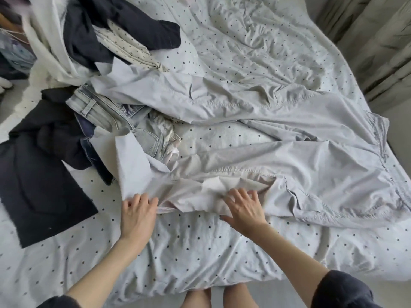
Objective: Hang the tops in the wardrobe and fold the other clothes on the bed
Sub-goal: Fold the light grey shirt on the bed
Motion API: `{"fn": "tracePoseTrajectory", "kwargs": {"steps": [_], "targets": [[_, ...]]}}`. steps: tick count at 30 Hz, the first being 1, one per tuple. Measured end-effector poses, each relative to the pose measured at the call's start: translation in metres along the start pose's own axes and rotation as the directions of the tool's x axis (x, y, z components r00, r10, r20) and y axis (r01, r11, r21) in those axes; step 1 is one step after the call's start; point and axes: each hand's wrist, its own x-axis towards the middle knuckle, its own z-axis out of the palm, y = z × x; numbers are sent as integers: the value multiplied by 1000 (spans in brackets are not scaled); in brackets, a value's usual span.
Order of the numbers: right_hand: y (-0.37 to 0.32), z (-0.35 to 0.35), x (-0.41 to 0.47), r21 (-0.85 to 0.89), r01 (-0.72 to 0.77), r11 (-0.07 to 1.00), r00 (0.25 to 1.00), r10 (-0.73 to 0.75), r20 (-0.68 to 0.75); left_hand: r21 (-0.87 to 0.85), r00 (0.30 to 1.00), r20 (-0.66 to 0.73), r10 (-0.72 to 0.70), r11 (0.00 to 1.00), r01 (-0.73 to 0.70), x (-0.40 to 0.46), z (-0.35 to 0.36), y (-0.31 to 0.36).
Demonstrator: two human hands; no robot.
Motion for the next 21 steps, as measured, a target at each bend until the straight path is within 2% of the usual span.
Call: {"fn": "tracePoseTrajectory", "kwargs": {"steps": [2, 3, 4, 5, 6, 8, 10, 12, 13, 15, 16, 18, 21], "targets": [[-8, 11, -5, 28, 24, 999, 992, -27, 123, 34, 976, 209, -67, 998, 62, -16, 8, 1], [-12, 13, -7, 48, 42, 998, 989, -48, 138, 71, 920, 361, -153, 988, 136, -23, 16, 0], [-16, 10, -9, 68, 62, 996, 992, -69, 102, 100, 849, 485, -208, 978, 182, -30, 26, -2], [-19, 5, -7, 80, 87, 993, 996, -85, -17, 86, 771, 605, -200, 979, 186, -34, 30, -3], [-22, 0, -3, 78, 110, 991, 986, -99, -134, 24, 738, 653, -168, 979, 202, -35, 35, -4], [-24, -11, 8, 126, 96, 987, 930, -44, -364, -102, 798, 596, -90, 977, 187, -30, 36, 0], [-26, -25, 27, 154, 81, 985, 903, -7, -429, -231, 900, 434, -50, 959, 165, -18, 31, 4], [-24, -38, 52, 163, 29, 986, 909, 42, -414, -401, 984, 171, -50, 909, 116, 0, 23, 6], [-22, -45, 65, 147, -3, 989, 926, 58, -373, -477, 997, 51, -59, 876, 76, 13, 16, 4], [-16, -53, 89, 83, -26, 996, 949, 51, -312, -528, 981, -174, -89, 849, -16, 40, 5, -5], [-13, -56, 99, 42, -36, 998, 964, 46, -261, -520, 971, -229, -68, 852, -62, 54, 2, -9], [-9, -56, 115, -69, -39, 997, 989, 29, -145, -533, 983, -183, -5, 841, -95, 78, 2, -11], [-8, -45, 124, -136, -38, 990, 997, 29, -67, -458, 997, 9, 77, 886, -65, 103, 27, 1]]}}
